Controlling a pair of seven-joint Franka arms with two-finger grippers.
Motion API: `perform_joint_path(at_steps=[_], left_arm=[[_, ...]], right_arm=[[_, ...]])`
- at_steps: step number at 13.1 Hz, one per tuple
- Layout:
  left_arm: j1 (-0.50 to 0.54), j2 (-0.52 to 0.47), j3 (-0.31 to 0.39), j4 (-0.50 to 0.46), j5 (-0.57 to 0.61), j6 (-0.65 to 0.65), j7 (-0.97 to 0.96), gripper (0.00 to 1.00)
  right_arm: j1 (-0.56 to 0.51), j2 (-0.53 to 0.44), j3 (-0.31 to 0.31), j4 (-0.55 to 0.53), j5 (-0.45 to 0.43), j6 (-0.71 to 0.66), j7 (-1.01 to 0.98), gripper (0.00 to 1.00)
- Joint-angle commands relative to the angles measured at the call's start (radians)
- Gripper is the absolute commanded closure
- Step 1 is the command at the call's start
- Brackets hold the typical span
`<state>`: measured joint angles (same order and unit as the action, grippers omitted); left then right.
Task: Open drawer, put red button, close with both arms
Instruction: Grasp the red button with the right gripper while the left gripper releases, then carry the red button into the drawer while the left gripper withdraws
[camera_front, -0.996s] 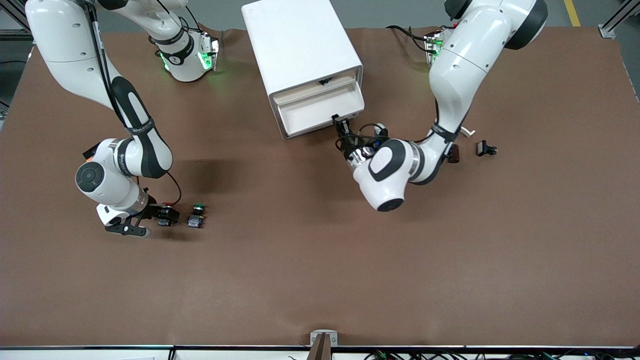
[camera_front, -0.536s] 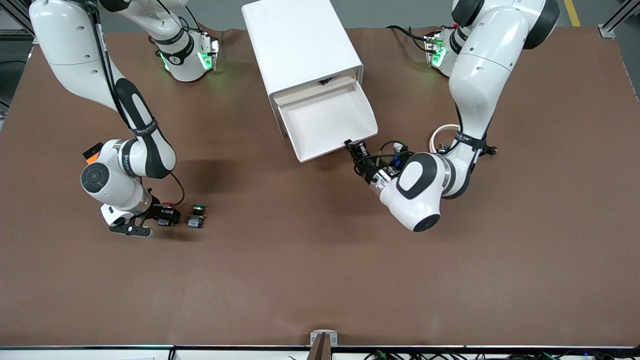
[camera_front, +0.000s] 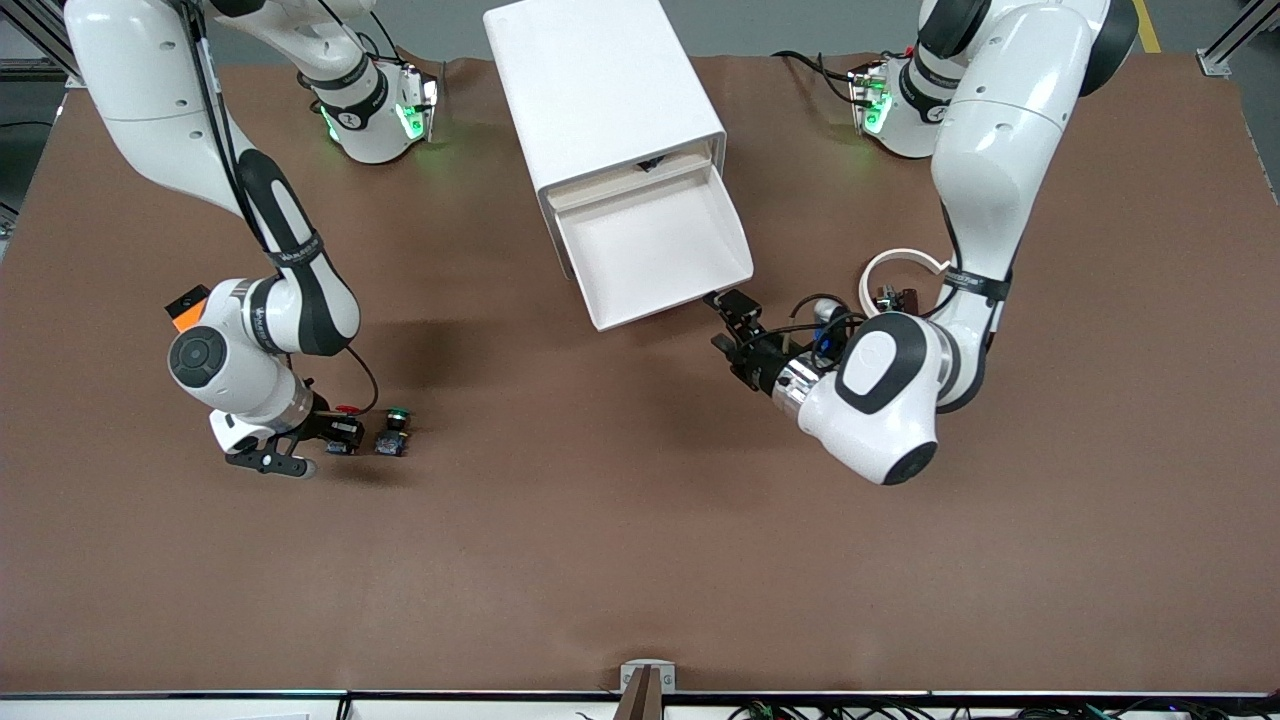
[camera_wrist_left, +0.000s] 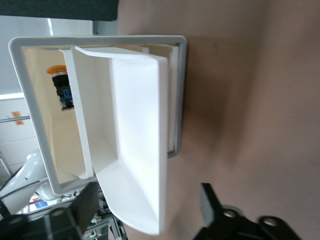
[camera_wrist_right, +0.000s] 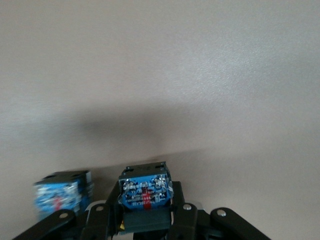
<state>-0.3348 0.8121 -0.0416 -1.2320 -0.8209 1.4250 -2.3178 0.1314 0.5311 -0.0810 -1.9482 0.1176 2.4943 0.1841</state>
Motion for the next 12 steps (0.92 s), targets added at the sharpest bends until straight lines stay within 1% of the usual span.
perform_joint_path(at_steps=[1, 2, 4, 5, 6, 7, 9, 10, 12], left_arm=[[0.000, -0.051, 0.046, 0.008, 0.079, -0.024, 0.121, 0.00], [0.006, -0.074, 0.046, 0.008, 0.136, -0.027, 0.171, 0.00], [0.003, -0.144, 0.045, 0.006, 0.332, -0.027, 0.292, 0.00], [0.002, -0.181, 0.040, 0.006, 0.404, -0.027, 0.340, 0.00], [-0.001, -0.215, 0.037, 0.006, 0.458, -0.027, 0.410, 0.00], [0.000, -0.241, 0.046, 0.006, 0.486, -0.027, 0.472, 0.00], [0.020, -0.309, 0.049, 0.002, 0.549, -0.027, 0.572, 0.00], [0.028, -0.332, 0.043, -0.001, 0.592, -0.027, 0.619, 0.00], [0.016, -0.356, 0.037, -0.015, 0.675, -0.027, 0.740, 0.00]], right_arm=[[0.056, -0.092, -0.005, 0.087, 0.014, -0.237, 0.153, 1.00], [0.082, -0.115, -0.003, 0.115, 0.014, -0.300, 0.235, 1.00], [0.173, -0.155, -0.002, 0.162, 0.014, -0.401, 0.461, 1.00], [0.222, -0.172, -0.002, 0.181, 0.016, -0.432, 0.563, 1.00], [0.281, -0.186, 0.000, 0.204, 0.016, -0.468, 0.681, 1.00], [0.344, -0.192, 0.000, 0.216, 0.016, -0.485, 0.787, 1.00], [0.460, -0.204, 0.000, 0.244, 0.016, -0.488, 0.992, 1.00], [0.518, -0.204, -0.002, 0.261, 0.016, -0.488, 1.070, 1.00], [0.597, -0.198, -0.002, 0.284, 0.014, -0.485, 1.200, 1.00]])
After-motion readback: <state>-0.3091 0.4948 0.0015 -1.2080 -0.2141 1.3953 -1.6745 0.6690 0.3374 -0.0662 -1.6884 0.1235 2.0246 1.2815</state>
